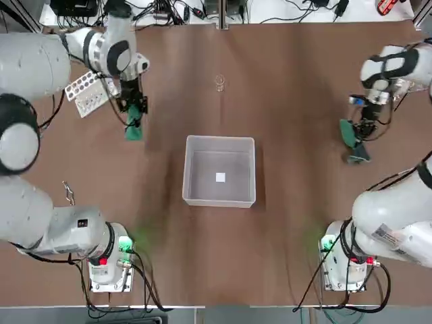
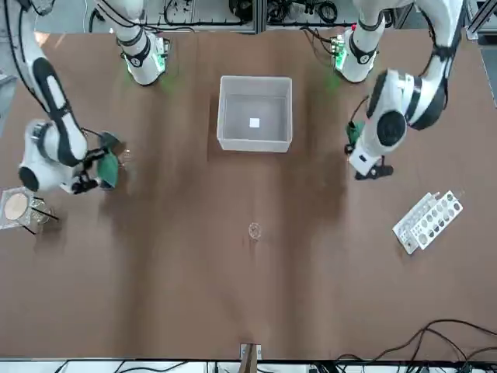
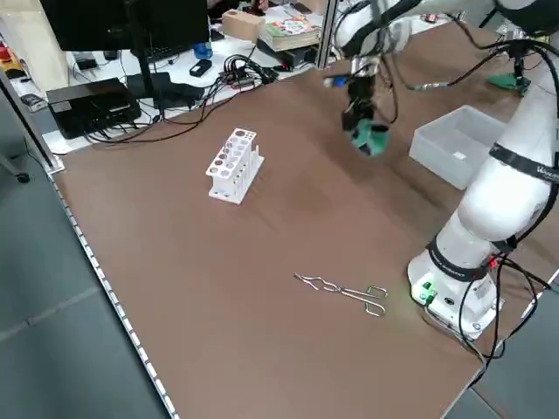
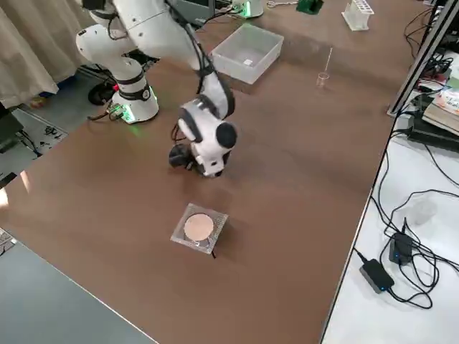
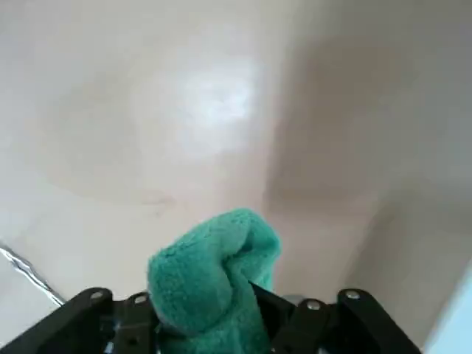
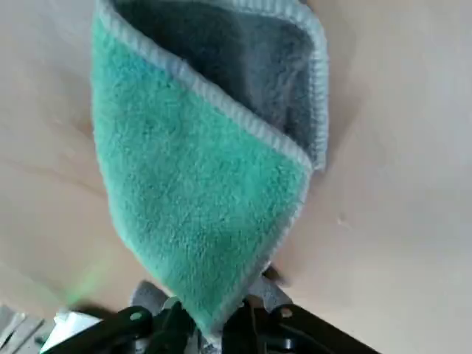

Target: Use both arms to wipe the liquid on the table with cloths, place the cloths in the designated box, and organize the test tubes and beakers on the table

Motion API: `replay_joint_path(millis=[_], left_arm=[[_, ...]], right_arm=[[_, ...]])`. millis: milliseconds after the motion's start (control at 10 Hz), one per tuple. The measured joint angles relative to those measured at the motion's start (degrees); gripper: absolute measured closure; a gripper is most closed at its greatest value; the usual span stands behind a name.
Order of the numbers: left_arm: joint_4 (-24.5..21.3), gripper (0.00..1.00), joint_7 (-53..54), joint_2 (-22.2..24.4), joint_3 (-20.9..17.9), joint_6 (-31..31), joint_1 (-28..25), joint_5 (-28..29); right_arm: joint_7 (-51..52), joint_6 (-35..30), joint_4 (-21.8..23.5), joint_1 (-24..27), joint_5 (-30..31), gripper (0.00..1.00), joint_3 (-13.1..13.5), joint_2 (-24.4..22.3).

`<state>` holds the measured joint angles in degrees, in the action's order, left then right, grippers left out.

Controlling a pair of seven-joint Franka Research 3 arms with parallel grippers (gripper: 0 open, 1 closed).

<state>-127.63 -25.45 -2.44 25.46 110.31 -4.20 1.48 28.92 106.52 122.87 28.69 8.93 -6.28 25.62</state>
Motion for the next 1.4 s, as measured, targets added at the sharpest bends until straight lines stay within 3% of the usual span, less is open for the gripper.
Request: replay_joint_path(millis=[200, 300, 400, 700, 1000, 1200, 1400], left_arm=[[0.2, 0.85, -2.1, 2.3, 9.6, -0.6, 0.1, -6.1], [0.2, 0.85, -4.6, 2.5, 14.7, -0.5, 0.3, -6.1], [0.6, 0.86, -6.7, 3.0, 17.2, -0.5, 0.5, -6.0], [5.4, 0.88, -9.9, 1.1, 20.0, -0.2, 0.5, -8.0], [5.5, 0.86, -12.8, -9.6, 22.1, 8.1, 2.9, -7.1], [5.6, 0.81, -13.9, -16.0, 22.1, 9.4, 3.6, -4.8], [5.9, 0.74, -14.0, -19.2, 22.1, 11.1, 4.2, -4.1]], right_arm=[[0.4, -4.3, 2.2, 1.2, 0.0, 0.91, -0.5, 0.0], [0.3, -5.1, 3.5, 0.8, -1.7, 0.91, -1.6, -0.1], [0.3, -5.3, 4.7, -0.8, -5.2, 0.91, -2.6, -0.1], [-0.2, -5.2, 5.9, -11.6, -16.8, 0.91, -3.1, -0.3], [-1.5, -1.6, 5.9, -21.6, -26.4, 0.91, -3.1, -0.1], [-5.7, 0.7, 3.5, -26.2, -31.8, 0.91, -3.1, 0.0], [-11.0, 0.4, -1.3, -31.2, -37.3, 0.91, -3.2, 0.0]])
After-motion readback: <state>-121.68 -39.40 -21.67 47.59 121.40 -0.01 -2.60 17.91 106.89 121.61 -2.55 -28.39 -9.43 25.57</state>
